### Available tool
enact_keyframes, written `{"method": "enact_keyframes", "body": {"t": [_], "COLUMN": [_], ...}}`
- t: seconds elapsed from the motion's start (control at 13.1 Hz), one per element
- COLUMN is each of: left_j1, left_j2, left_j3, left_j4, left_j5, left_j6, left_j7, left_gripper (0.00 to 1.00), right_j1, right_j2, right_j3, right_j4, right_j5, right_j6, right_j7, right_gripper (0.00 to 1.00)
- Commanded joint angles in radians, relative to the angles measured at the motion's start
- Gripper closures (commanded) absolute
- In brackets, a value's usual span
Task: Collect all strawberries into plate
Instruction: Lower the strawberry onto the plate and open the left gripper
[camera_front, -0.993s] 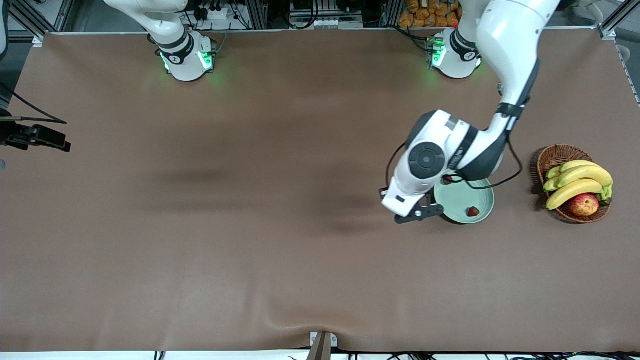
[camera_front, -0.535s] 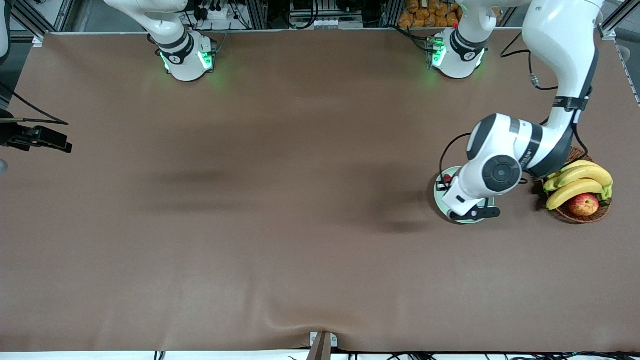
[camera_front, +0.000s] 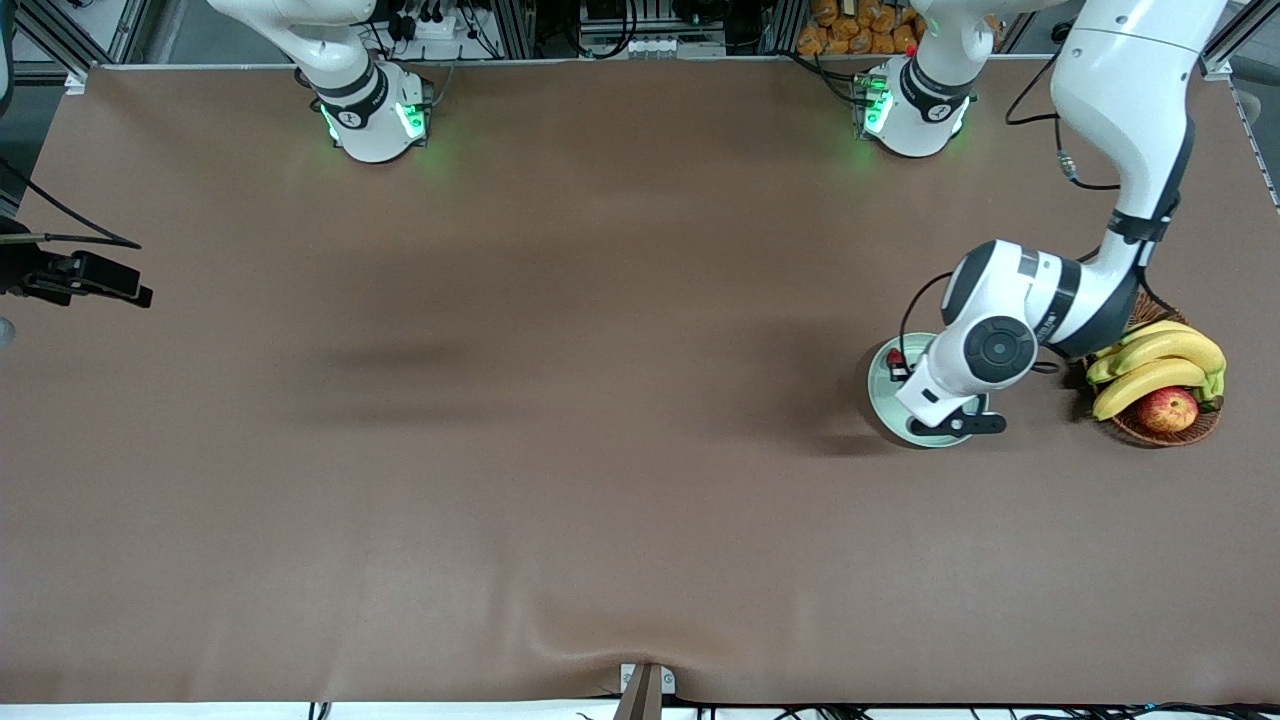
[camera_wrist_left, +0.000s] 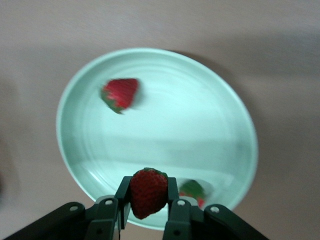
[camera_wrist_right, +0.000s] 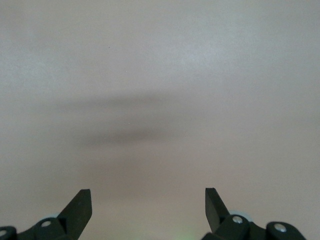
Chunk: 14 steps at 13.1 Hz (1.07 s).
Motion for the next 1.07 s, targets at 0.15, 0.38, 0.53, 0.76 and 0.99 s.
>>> {"method": "enact_keyframes", "body": {"t": [0.15,0.38,0.53,0.76,0.99], "left_j1": [0.022,0.024,0.024,0.021,0.025], "left_j2": [-0.046,-0.135,-0.158,-0.159,-0.184], "left_j3": [-0.014,-0.027,-0.029,-0.038,-0.044], "left_j4": [0.046,0.101,0.213,0.404,0.529], "left_j5": [0.014,-0.049,-0.145,-0.163,-0.166], "left_j6": [0.002,-0.062,-0.198,-0.411,-0.516], "left_j7": [0.012,0.011,0.014,0.054,0.054], "left_gripper": [0.0,0.0,0.0,0.0,0.0], "right_j1": [-0.019,-0.018,-0.018,-0.018,-0.018], "right_j2": [-0.008,-0.015,-0.015,-0.015,-0.015], "right_j3": [0.005,0.006,0.008,0.008,0.008], "right_j4": [0.039,0.045,0.048,0.048,0.048], "right_j5": [-0.003,-0.055,-0.054,-0.053,-0.053], "right_j6": [-0.072,-0.075,-0.077,-0.077,-0.075], "right_j7": [-0.005,-0.007,-0.007,-0.007,-0.003], "right_gripper": [0.0,0.0,0.0,0.0,0.0]}}
